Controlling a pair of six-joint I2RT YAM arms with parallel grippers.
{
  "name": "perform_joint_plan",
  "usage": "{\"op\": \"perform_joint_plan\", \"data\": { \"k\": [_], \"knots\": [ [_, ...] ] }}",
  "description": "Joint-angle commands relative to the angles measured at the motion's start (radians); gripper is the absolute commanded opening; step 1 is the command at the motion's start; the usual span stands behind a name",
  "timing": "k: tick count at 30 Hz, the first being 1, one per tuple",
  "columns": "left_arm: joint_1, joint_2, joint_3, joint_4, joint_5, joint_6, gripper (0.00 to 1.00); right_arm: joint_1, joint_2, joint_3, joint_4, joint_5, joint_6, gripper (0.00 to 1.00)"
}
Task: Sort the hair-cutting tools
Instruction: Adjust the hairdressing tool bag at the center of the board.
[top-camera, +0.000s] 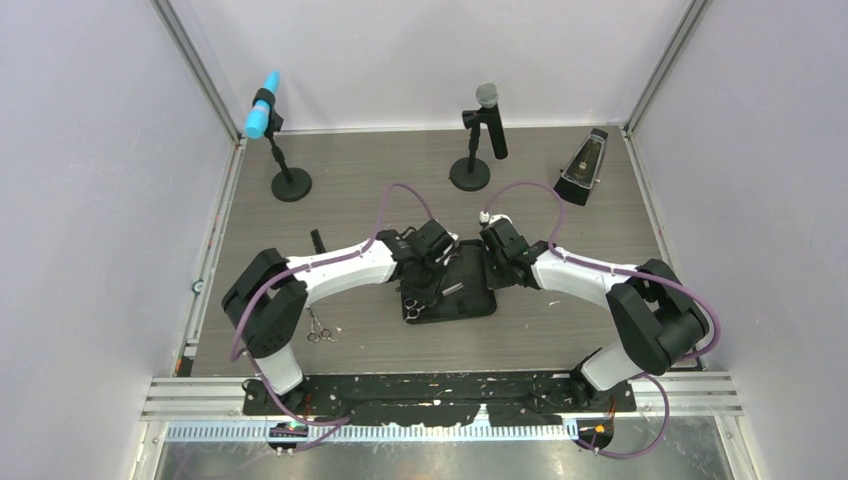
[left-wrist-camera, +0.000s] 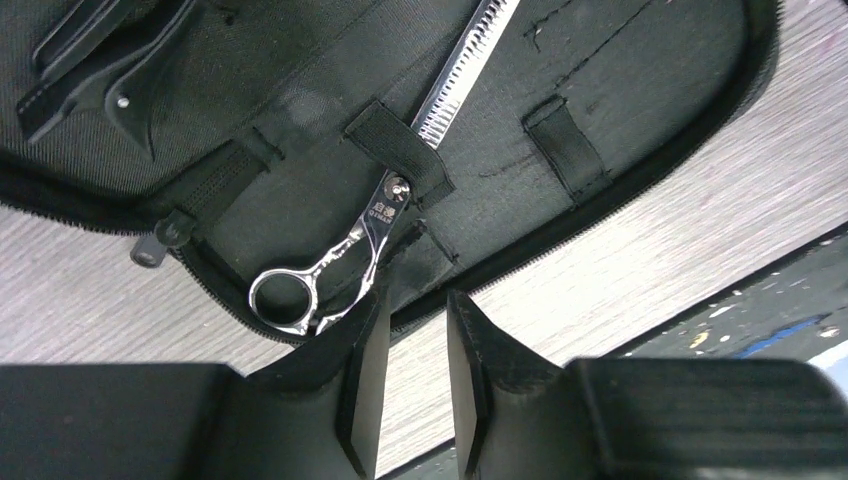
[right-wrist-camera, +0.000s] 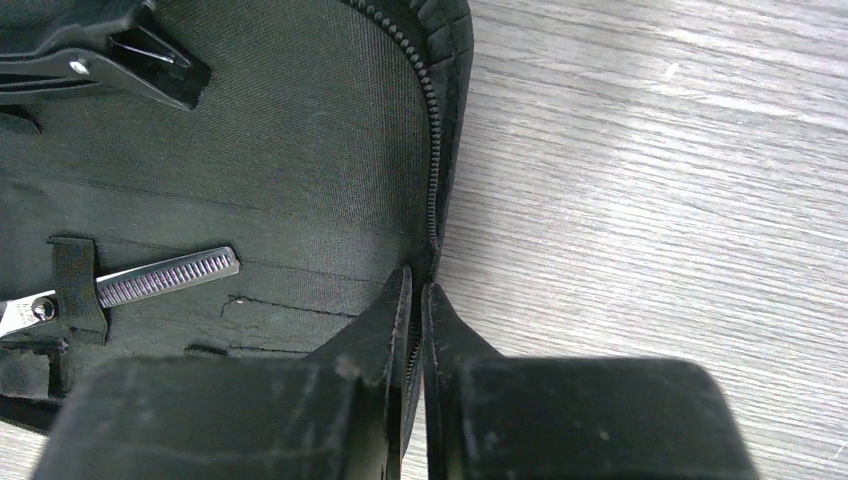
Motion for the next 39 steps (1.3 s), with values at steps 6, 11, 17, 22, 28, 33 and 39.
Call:
{"op": "perform_joint_plan", "data": {
  "k": [6, 11, 17, 22, 28, 33, 39],
  "knots": [
    [-0.012, 0.074, 0.079, -0.104, -0.031, 0.121, 0.25, 0.002, 0.013, 0.002, 0.032, -0.025, -0.003, 0.07],
    [-0.012, 0.088, 0.072, -0.096, -0.053, 0.156, 0.24, 0.000, 0.011, -0.001, 0.035, -0.027, -0.004, 0.07],
    [-0.015, 0.106, 0.074, -0.087, -0.051, 0.202, 0.24, -0.002, 0.010, -0.003, 0.039, -0.035, -0.005, 0.07],
    [-0.025, 0.120, 0.082, -0.072, -0.039, 0.272, 0.07, -0.004, 0.009, -0.006, 0.049, -0.048, -0.007, 0.07],
    [-0.054, 0.125, 0.108, -0.051, -0.018, 0.441, 0.00, -0.005, 0.003, -0.020, 0.096, -0.095, -0.035, 0.05],
    [-0.071, 0.135, 0.131, -0.063, 0.032, 0.581, 0.00, -0.011, -0.022, -0.032, 0.133, -0.175, -0.079, 0.05],
    [-0.086, 0.132, 0.145, -0.097, 0.054, 0.671, 0.00, -0.053, -0.066, -0.059, 0.192, -0.302, -0.122, 0.05]
  ]
}}
